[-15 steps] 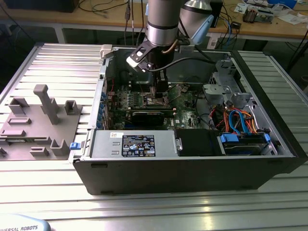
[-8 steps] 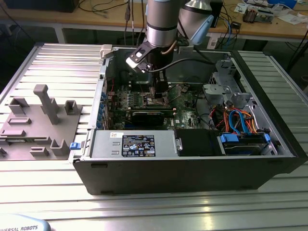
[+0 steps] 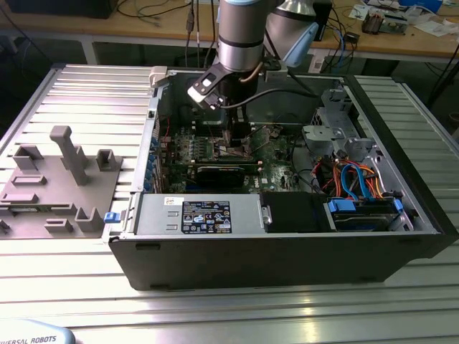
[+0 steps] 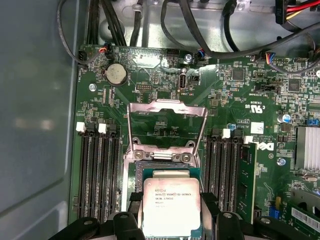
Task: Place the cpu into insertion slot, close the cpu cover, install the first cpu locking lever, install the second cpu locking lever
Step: 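Place the cpu into insertion slot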
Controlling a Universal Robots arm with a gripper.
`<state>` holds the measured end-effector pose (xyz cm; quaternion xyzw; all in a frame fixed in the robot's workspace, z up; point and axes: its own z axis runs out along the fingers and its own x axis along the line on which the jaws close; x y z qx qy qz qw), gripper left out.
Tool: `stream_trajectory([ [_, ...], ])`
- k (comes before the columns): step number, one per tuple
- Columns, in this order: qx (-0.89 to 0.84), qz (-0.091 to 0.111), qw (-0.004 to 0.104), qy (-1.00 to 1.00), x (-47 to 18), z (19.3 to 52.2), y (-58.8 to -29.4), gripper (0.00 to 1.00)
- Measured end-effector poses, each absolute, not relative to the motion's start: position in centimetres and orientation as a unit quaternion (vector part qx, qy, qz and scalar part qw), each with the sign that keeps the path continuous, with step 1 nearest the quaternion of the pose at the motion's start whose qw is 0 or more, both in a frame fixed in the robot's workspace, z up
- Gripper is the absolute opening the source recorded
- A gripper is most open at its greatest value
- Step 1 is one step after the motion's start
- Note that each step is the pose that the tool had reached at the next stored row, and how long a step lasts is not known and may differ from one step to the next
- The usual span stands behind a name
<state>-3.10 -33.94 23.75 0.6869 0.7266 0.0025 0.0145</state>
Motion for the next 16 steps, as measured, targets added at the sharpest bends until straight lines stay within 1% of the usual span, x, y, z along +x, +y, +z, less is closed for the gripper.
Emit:
stream_trajectory([
  [16,0.687,0.003,0.014,0.727,-3.10,23.42,-33.93,0.54],
])
